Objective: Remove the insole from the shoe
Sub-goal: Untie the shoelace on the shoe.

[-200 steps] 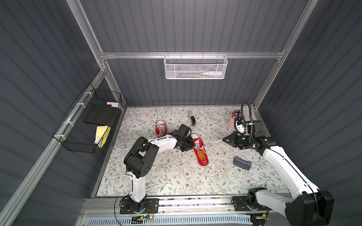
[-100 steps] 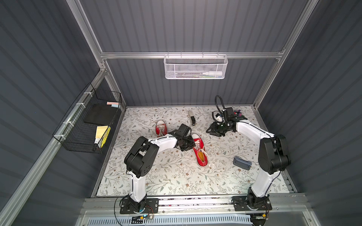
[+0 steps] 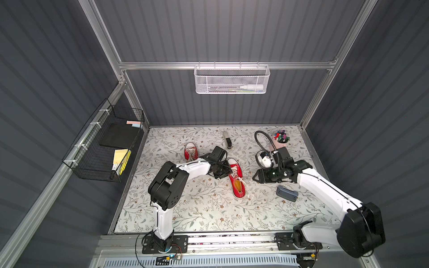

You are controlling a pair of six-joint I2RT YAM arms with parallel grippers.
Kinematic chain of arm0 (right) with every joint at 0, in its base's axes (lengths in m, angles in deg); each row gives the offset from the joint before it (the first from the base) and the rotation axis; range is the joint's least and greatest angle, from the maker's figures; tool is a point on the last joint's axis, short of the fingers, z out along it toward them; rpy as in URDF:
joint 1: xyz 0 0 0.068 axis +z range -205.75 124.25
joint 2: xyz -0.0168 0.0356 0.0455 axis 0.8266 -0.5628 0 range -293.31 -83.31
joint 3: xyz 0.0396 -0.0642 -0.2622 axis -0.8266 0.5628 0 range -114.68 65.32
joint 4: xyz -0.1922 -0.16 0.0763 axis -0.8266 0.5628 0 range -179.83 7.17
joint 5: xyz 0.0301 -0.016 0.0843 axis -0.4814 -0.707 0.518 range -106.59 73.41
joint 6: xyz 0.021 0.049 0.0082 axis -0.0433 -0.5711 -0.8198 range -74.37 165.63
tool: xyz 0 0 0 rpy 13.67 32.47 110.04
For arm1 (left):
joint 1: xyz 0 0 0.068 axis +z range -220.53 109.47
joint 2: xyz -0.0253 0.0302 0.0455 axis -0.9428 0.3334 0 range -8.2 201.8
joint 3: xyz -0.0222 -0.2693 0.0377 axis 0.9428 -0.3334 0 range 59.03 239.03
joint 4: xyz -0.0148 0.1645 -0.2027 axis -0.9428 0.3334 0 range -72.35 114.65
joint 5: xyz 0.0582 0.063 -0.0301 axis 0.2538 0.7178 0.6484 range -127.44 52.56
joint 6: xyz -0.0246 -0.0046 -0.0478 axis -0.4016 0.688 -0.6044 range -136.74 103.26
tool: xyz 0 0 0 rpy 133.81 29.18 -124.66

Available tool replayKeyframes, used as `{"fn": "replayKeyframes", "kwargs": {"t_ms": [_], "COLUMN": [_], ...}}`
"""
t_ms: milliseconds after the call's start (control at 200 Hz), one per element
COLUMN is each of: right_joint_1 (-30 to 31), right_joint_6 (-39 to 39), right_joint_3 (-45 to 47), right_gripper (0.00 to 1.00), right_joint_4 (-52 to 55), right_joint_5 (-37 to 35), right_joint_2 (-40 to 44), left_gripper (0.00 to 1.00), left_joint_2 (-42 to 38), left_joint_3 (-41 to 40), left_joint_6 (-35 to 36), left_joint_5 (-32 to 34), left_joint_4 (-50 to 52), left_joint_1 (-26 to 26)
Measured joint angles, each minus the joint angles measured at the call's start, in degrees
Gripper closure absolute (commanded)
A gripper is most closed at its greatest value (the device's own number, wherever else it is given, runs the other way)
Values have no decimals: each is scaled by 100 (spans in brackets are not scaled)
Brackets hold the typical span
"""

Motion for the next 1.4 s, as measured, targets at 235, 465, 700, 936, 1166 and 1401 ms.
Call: {"fn": "replayKeyframes", "kwargs": {"t_ms": [235,465,700,936,1166,1401], "right_joint_1": [-57,-1290,-1674,-2055,-2131,-2131], "right_joint_6": [-116,-1156,-1440,-1620,-1886,-1950], "right_joint_3": [173,-37,-24,302,831,874], "right_gripper": [53,55,47,40,32,30], "right_joint_4": [-271,-46,293,595,678,673], "right_joint_5": [-815,-435,-256,-437,-739,-896], "right_joint_2": [302,-254,420,1506,2472,2583], "left_gripper": [41,35,28,22,18,16], "left_joint_2": [-387,-1019,-431,398,822,1023], "left_joint_3": [435,1287,2194,2861,3235,3412], "left_joint_6": [734,2131,3670,4793,5676,6269], "left_joint_5": [715,1746,2769,3709,4083,3928], "left_joint_4": [640,1545,2544,3410,3882,4205], "left_joint_1": [-42,-1110,-2544,-2743,-2765,-2767]}}
